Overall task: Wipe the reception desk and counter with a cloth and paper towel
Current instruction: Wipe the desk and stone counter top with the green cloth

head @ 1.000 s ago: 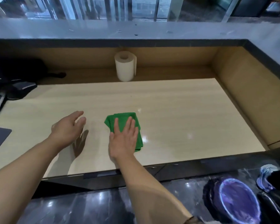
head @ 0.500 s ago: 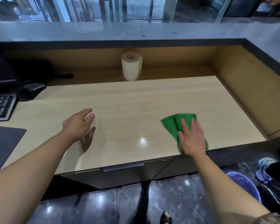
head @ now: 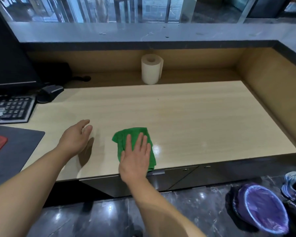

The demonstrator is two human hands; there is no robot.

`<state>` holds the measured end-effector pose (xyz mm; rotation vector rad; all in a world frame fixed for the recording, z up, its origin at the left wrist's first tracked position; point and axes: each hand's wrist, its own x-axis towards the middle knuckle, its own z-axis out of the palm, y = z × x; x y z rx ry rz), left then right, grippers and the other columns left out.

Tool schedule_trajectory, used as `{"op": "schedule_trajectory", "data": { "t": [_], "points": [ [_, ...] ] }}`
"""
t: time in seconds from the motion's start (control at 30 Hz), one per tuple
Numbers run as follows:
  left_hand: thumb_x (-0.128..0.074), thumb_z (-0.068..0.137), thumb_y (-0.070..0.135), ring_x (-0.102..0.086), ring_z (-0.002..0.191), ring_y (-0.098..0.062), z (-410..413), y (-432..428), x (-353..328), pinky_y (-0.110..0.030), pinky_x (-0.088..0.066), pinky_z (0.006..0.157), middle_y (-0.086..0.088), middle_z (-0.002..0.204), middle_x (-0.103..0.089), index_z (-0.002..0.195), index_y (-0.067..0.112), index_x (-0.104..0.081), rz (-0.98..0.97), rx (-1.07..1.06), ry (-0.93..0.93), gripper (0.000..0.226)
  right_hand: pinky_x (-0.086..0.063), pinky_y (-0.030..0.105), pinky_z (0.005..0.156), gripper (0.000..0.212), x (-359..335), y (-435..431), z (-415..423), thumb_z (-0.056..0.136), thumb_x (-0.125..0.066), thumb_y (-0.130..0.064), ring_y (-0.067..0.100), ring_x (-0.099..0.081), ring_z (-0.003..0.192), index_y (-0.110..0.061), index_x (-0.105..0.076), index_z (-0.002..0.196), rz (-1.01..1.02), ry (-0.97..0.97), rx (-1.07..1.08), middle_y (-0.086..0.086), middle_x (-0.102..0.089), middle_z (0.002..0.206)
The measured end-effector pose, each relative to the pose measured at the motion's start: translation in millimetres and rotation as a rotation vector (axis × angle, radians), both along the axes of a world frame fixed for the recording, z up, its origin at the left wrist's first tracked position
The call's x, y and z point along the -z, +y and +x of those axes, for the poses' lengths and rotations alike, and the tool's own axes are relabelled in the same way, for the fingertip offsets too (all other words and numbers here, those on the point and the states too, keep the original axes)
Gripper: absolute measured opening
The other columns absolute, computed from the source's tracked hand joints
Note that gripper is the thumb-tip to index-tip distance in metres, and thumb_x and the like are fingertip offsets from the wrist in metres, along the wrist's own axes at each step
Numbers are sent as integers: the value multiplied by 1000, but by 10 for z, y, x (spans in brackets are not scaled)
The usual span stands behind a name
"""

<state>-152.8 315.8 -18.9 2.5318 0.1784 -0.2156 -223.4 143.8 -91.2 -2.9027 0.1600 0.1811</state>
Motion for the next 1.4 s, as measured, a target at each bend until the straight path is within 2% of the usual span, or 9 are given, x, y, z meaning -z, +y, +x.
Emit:
{"op": "schedule_trajectory", "data": {
  "t": [0.1, 0.17, 0.33, 0.5, 0.67, 0.8, 1.0, 1.2, 1.4],
  "points": [
    [-41, 101, 28, -47, 129, -31, 68, -43, -22, -36, -34, 106, -10, 145, -47, 142, 11, -44, -11, 16, -10, 44, -1, 45, 118, 65, 5, -516, 57, 93, -11, -41, 36, -8, 148, -18, -15, 154, -20, -62, -113, 20, -7, 159],
    [-41, 101, 29, -46, 131, -30, 112, -85, -22, -36, -33, 107, -8, 146, -46, 143, 12, -44, -25, 25, -10, 45, -11, 45, 119, 65, 31, -1059, 146, 93, -12, -42, 35, -15, 147, -18, -20, 154, -77, -100, 9, 22, -14, 158],
    [-41, 101, 29, -44, 132, -29, 183, -73, -14, -36, -33, 108, -7, 146, -46, 142, 13, -44, -39, 46, -18, 44, -9, 42, 121, 62, -7, -2204, 254, 101, -22, -39, 34, -6, 148, -17, -4, 156, -150, -10, 387, 23, -4, 160],
    [-41, 101, 30, -40, 136, -26, 227, 26, -34, -35, -31, 110, -6, 148, -44, 143, 14, -44, -48, 58, -21, 45, -1, 46, 119, 62, -3, -1586, 364, 102, -22, -39, 35, 2, 148, -19, 0, 156, -120, 35, 637, 22, 4, 160],
    [-41, 101, 30, -41, 136, -27, 298, 42, -63, -35, -31, 110, -5, 149, -43, 143, 14, -44, -31, 64, -26, 45, 9, 46, 118, 62, -30, -244, 281, 103, -20, -39, 35, 11, 148, -20, 11, 153, -76, -9, 237, 21, 15, 158],
    [-41, 101, 32, -44, 133, -28, 391, -62, -68, -36, -33, 109, -6, 147, -46, 143, 16, -44, -39, 70, -7, 45, 13, 40, 116, 62, -43, -460, 335, 101, -19, -41, 29, 13, 148, -23, 7, 154, -41, -4, -48, 15, 13, 160],
    [-41, 101, 34, -42, 135, -25, 549, -204, -75, -35, -31, 110, -4, 148, -44, 143, 16, -43, -54, 108, -27, 46, -7, 42, 122, 63, -81, -1876, 746, 101, -19, -44, 32, 0, 149, -20, 1, 155, -152, 3, 210, 21, 1, 160],
    [-39, 102, 34, -38, 138, -25, 805, -263, -76, -37, -30, 112, -4, 150, -41, 144, 15, -42, -21, 115, -20, 47, -2, 46, 120, 62, -110, -2074, 1209, 103, -23, -39, 35, 5, 148, -18, 2, 156, -94, 91, 547, 22, 7, 160],
    [-39, 101, 36, -39, 137, -25, 1047, -253, -66, -38, -32, 112, -3, 150, -42, 144, 17, -42, -12, 96, -14, 47, 4, 48, 120, 60, -57, -451, 1638, 103, -17, -41, 35, 14, 147, -24, 10, 153, -101, 32, 31, 20, 16, 159]
  ]
}}
